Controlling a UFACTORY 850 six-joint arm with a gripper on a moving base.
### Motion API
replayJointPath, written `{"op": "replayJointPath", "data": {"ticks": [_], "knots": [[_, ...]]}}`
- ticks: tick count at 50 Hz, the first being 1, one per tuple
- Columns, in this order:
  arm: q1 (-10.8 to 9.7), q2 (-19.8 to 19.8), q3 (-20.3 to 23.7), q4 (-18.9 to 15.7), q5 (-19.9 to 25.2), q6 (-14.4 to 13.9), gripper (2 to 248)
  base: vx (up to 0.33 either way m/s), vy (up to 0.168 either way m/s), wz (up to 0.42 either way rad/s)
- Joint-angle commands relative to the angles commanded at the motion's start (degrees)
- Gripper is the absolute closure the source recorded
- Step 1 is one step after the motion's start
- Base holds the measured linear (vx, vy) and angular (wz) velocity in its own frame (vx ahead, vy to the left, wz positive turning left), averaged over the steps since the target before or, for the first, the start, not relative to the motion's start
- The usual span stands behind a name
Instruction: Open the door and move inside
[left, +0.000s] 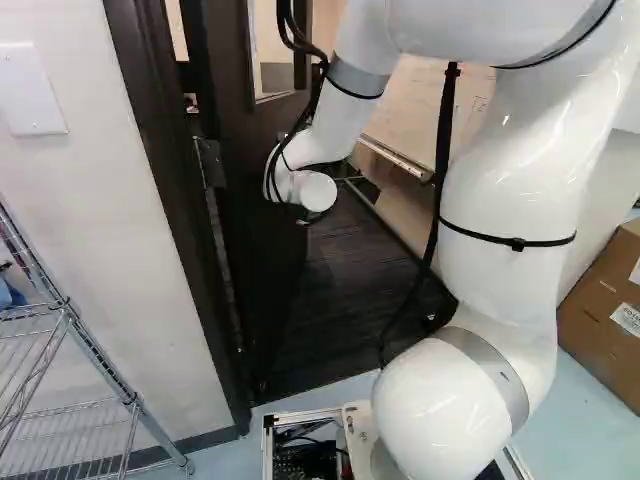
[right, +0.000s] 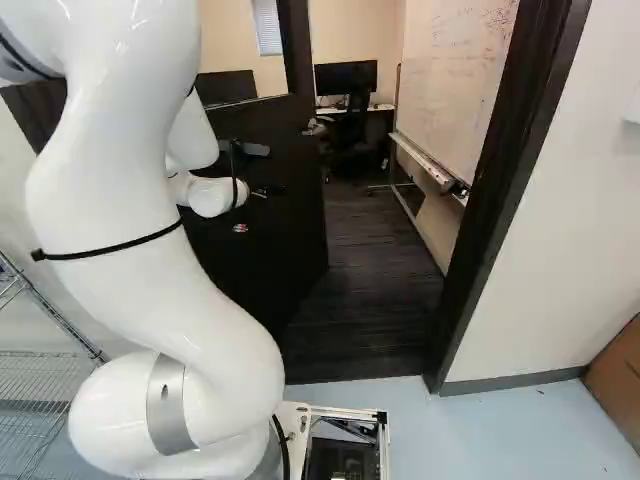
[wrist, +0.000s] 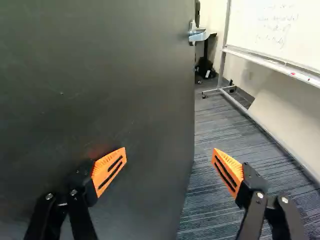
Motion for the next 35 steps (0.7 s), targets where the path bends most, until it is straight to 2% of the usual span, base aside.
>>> {"op": "replayJointPath", "data": {"ticks": [35], "knots": [[3.4,-3.4,-3.9,-3.7,0.0,0.0,3,0.000,0.000,0.000]]}}
